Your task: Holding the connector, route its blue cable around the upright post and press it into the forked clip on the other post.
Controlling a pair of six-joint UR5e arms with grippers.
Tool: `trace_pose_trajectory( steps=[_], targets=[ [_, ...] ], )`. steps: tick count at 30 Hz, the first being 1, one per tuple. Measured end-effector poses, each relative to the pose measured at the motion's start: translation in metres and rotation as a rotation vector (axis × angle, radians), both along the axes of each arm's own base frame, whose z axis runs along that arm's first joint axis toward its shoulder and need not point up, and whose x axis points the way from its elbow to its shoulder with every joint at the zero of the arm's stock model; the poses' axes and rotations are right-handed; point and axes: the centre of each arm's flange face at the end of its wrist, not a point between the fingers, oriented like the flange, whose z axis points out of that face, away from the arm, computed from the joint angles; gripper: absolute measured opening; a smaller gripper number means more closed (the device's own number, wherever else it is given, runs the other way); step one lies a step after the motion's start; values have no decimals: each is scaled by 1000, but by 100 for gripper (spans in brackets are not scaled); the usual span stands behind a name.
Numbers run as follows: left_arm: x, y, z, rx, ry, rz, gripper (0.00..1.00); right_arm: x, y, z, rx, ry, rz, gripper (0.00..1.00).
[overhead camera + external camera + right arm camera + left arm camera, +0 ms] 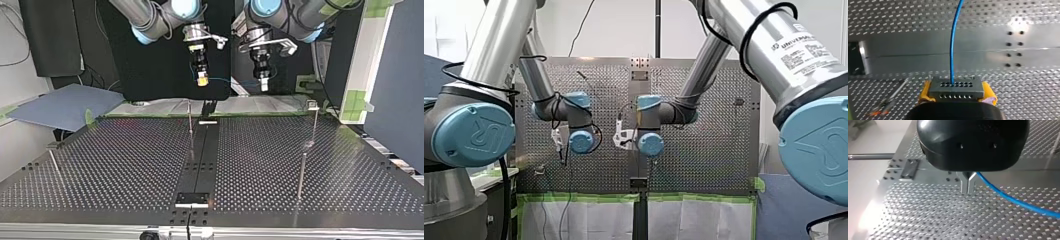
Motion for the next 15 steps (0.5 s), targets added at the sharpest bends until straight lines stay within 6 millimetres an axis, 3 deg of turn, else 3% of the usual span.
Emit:
trace_pose_trajectory(
  steps=[11,15],
  targets=[
    [16,9,42,-57,-42,31,0,15,-20,76,-56,-61,-8,0],
    [20,18,52,-67,-47,44,0,19,-26,113,-83,-89,-11,0]
  ],
)
